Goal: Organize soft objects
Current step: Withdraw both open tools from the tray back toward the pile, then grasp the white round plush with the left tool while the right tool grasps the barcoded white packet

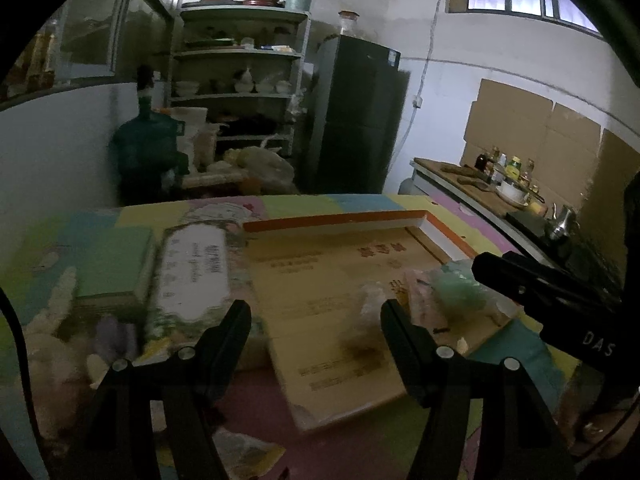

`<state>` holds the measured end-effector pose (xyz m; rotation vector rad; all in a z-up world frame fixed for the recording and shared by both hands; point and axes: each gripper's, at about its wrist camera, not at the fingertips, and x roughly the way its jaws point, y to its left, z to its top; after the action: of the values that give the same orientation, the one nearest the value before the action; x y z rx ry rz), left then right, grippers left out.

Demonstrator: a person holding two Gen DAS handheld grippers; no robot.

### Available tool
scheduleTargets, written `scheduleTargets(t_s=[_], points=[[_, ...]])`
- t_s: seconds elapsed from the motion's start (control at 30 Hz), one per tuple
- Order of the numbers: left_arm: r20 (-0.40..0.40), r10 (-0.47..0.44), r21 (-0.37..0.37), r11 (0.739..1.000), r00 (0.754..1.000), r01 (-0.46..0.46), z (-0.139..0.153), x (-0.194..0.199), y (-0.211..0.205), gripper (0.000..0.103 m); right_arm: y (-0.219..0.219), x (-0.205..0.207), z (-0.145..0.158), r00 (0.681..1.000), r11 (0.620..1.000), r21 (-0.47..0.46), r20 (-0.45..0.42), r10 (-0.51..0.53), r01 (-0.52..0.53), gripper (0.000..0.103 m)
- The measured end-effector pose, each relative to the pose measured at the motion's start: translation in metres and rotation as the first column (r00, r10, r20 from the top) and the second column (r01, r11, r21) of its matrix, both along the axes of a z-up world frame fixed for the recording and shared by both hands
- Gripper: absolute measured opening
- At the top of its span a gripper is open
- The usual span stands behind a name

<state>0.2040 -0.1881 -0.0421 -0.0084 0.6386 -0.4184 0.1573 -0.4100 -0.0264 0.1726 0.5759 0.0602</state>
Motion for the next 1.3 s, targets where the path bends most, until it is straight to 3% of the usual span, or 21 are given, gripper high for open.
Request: scheduleTargets(t_s=[0.73, 1.3], points=[[0.062, 0.129, -0.001, 0.992, 0.990, -0.130, 0.019, -0.022, 0.084, 0.067, 0.076, -0.010, 0.013, 0.996, 0.996, -0.008, 0.020, 0.090, -0.090, 0.065], [0.081, 0.214, -0.030, 0.977, 0.973, -0.212, 0.009, -0.034, 0.161, 0.067, 0.142, -0.005, -0.004, 0.977, 0.976, -0.027, -0.022, 0.214, -0.214, 0.065]])
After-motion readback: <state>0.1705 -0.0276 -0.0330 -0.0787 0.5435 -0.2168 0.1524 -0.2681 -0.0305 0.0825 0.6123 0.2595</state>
